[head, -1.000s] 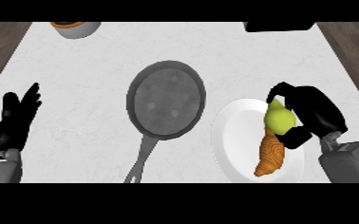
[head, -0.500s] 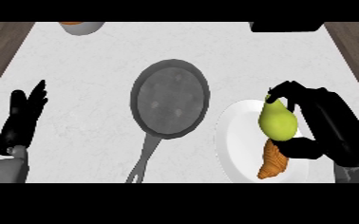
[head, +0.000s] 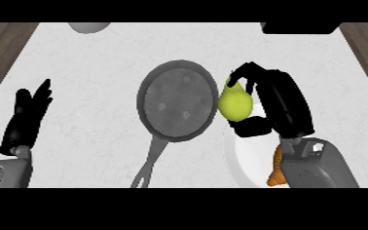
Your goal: Pick the pear from the plate and place it in the pan
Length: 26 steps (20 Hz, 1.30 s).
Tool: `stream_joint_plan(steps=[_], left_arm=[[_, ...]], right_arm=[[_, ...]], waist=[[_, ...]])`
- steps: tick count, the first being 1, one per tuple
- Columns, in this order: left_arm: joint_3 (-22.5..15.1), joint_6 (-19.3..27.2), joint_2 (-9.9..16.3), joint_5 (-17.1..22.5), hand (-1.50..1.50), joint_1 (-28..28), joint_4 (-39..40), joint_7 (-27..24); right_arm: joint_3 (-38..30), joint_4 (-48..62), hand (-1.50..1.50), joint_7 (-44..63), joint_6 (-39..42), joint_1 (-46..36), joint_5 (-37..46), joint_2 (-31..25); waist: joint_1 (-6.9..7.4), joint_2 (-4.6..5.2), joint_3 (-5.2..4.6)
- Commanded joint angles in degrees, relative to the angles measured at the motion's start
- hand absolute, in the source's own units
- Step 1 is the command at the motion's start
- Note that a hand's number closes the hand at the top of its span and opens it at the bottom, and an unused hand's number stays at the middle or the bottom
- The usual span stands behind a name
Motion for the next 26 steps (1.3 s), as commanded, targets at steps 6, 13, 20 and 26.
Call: stream_joint_plan(steps=[6,13,20,26], left_arm=[[-0.2,-0.81,-0.5,-0.37,0.0,-0.35,-2.42,2.11],[0.11,-0.36,-1.47,-1.11,0.0,-1.93,0.25,-0.34],[0.21,-3.46,-0.08,-0.32,0.0,-2.1,1.15,-2.29],[-1.47,-2.68,-1.33,-1.68,0.0,-4.09,0.37,-1.5]], right_arm=[[-0.24,26.82,1.5,2.45,-9.34,-16.73,-1.19,11.13],[3.7,51.99,1.5,-4.69,-22.58,-27.1,-9.76,11.3],[7.9,64.01,1.5,-12.86,-27.9,-29.22,-23.89,11.33],[7.96,70.18,-1.5,-18.39,-25.86,-30.58,-35.32,11.34]], waist=[[0.6,0.12,0.03],[1.58,0.52,0.03],[4.99,1.37,0.09],[6.33,1.88,0.16]])
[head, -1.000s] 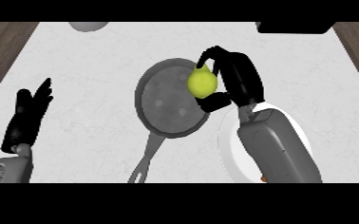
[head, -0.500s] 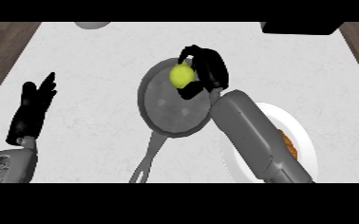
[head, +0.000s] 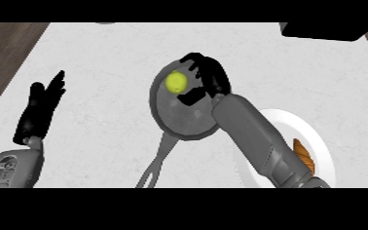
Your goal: Pick the pear from the plate and place it in the pan
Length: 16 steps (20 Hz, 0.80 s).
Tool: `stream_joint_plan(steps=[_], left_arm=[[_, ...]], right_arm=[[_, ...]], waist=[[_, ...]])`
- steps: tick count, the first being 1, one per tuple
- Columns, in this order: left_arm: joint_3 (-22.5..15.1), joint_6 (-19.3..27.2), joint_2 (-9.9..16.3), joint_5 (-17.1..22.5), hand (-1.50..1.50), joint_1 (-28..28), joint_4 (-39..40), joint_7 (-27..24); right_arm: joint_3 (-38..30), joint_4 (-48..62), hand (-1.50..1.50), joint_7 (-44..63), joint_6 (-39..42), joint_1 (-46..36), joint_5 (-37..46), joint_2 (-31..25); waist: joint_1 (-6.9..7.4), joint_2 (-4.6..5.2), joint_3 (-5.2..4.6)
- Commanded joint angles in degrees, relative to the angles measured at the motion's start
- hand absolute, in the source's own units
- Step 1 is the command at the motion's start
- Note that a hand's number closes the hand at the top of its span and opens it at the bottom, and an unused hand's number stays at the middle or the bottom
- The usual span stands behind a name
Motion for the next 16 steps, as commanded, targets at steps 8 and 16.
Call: stream_joint_plan(steps=[8,16], left_arm=[[-2.18,1.41,-2.65,-1.97,0.0,-5.3,2.74,0.97],[-0.37,1.11,-1.29,-1.21,0.0,-2.05,1.65,0.72]], right_arm=[[5.22,3.84,-1.5,-9.63,-5.04,-1.01,-16.42,0.03],[2.56,4.13,-1.5,-19.49,-12.97,-1.37,-26.44,0.03]], waist=[[1.95,0.67,0.07],[0.33,-0.05,0.03]])
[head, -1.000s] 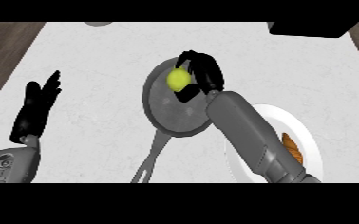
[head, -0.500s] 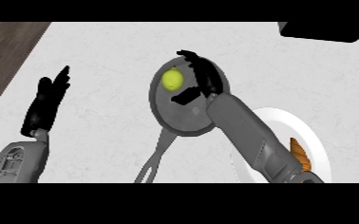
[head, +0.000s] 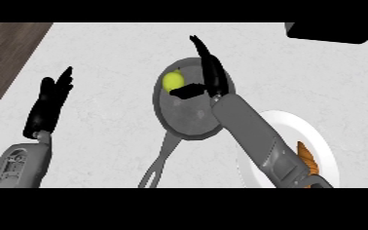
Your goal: Pick the pear from the plate and place it in the pan
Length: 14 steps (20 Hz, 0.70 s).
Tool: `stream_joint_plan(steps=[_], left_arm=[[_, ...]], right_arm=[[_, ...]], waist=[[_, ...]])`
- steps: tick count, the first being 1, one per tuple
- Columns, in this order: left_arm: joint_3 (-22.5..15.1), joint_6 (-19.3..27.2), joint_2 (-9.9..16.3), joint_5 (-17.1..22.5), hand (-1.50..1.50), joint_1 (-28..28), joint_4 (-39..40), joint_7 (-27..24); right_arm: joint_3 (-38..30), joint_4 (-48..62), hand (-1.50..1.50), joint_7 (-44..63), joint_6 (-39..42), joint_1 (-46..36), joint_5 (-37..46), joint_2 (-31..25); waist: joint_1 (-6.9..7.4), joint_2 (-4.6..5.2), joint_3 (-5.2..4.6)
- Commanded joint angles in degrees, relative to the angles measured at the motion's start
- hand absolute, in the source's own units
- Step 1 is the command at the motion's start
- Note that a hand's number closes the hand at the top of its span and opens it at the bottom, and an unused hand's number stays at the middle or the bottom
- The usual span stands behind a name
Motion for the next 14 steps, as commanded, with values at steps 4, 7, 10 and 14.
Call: stream_joint_plan(steps=[4,7,10,14], left_arm=[[2.31,0.32,0.92,0.77,0.0,0.92,0.85,-0.66],[5.03,-0.28,3.12,1.51,0.0,3.75,2.25,-2.64],[2.97,1.91,0.17,0.6,0.0,4.22,-3.46,2.04],[4.92,1.29,1.94,0.46,0.0,4.97,0.88,-1.18]], right_arm=[[-2.89,1.81,-1.5,-4.67,-5.49,-2.32,-8.49,0.0],[-6.38,4.78,-1.5,-6.1,-3.83,-2.45,-8.13,0.0],[-9.46,4.84,-1.5,-6.2,-1.61,-2.16,-8.58,-2.79],[-11.12,-3.31,-1.5,-5.75,6.74,2.85,-10.18,-12.59]], waist=[[-3.18,-0.76,-0.09],[-5.35,-1.26,-0.14],[-6.02,-1.54,-0.11],[-7.41,-1.84,-0.15]])
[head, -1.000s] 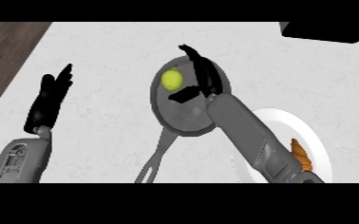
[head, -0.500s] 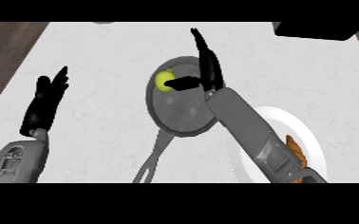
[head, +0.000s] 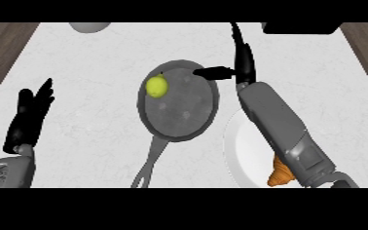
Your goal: Pick the pear from the plate and place it in the pan
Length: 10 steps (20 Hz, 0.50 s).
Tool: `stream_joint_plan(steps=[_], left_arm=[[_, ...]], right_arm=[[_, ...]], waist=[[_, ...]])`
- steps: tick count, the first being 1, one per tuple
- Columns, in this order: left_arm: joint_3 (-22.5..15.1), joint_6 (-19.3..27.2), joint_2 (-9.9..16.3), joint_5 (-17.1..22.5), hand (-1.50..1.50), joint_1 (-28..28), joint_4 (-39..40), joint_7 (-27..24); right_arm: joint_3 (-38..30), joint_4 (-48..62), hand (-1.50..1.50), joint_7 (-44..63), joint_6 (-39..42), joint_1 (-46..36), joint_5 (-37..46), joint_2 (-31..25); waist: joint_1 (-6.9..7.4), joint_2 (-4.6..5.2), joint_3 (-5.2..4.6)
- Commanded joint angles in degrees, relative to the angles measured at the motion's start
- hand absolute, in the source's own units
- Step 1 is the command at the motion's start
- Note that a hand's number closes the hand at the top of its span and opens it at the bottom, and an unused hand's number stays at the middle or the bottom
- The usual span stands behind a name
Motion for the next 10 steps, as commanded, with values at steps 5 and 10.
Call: stream_joint_plan(steps=[5,10], left_arm=[[1.1,-1.98,0.89,1.25,0.0,5.12,-4.13,0.56],[2.0,-1.29,1.07,0.66,0.0,2.02,-2.28,1.21]], right_arm=[[-3.43,-13.26,-1.5,2.46,14.32,10.28,-2.62,-16.62],[-6.07,-20.53,-1.5,-0.18,21.34,20.55,-4.04,-22.18]], waist=[[-1.37,-0.57,-0.03],[-1.57,-0.38,-0.04]])
